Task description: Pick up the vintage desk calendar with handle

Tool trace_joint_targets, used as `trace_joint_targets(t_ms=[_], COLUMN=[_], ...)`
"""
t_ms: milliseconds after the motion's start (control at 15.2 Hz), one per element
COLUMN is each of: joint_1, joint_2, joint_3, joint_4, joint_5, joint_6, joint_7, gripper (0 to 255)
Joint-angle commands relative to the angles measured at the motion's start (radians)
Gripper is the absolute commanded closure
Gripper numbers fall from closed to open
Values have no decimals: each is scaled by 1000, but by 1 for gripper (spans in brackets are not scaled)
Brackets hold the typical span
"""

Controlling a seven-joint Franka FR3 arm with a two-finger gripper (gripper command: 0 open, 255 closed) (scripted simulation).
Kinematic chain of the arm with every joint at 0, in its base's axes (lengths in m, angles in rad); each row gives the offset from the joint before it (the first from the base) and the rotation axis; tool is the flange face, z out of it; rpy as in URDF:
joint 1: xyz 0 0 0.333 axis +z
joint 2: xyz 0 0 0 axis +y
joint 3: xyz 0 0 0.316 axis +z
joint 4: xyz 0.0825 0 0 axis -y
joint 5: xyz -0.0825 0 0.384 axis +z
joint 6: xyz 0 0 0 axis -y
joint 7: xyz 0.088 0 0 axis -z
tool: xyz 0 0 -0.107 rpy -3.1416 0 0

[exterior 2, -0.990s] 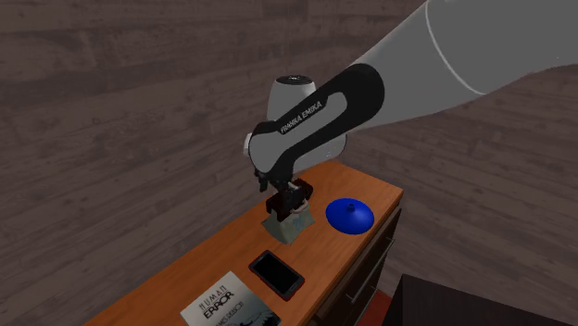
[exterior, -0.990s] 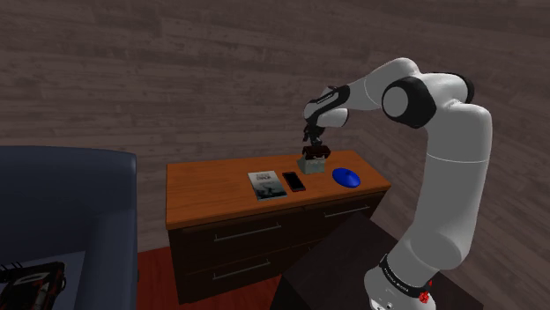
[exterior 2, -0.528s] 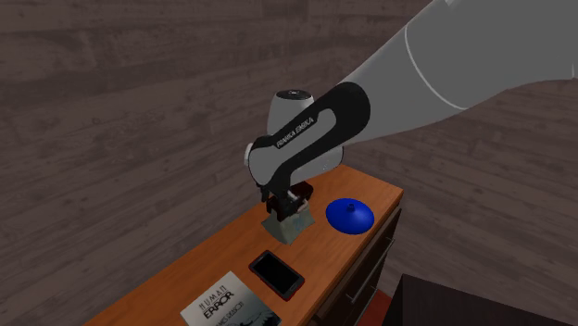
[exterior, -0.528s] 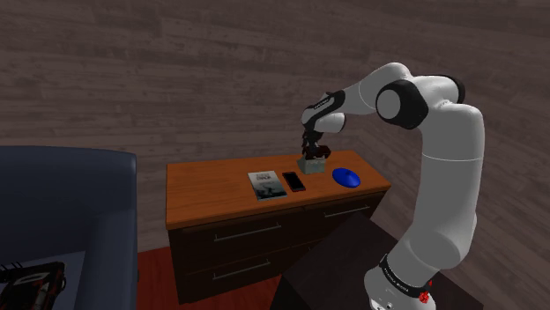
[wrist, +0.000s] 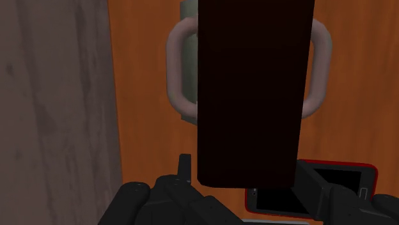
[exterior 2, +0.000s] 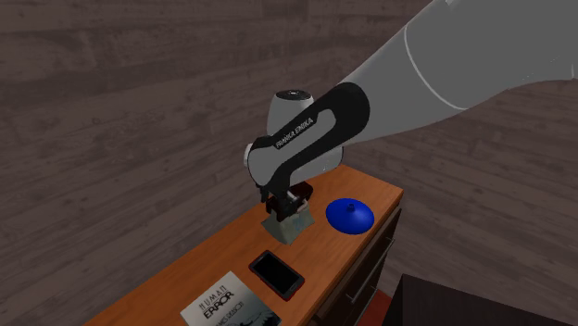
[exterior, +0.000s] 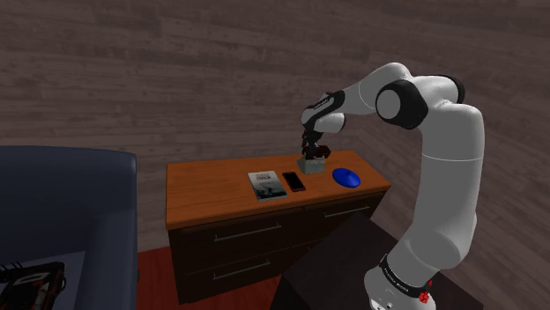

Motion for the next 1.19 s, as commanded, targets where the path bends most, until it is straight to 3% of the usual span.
trace_joint_targets(t_ms=[0,1122], joint_1=[-2,40], joint_2=[2,-126], joint_3=[-1,-57], joint_4=[0,40], joint_5=[1,-97], joint_6=[1,-157], joint_7=[-1,67], gripper=[255,255])
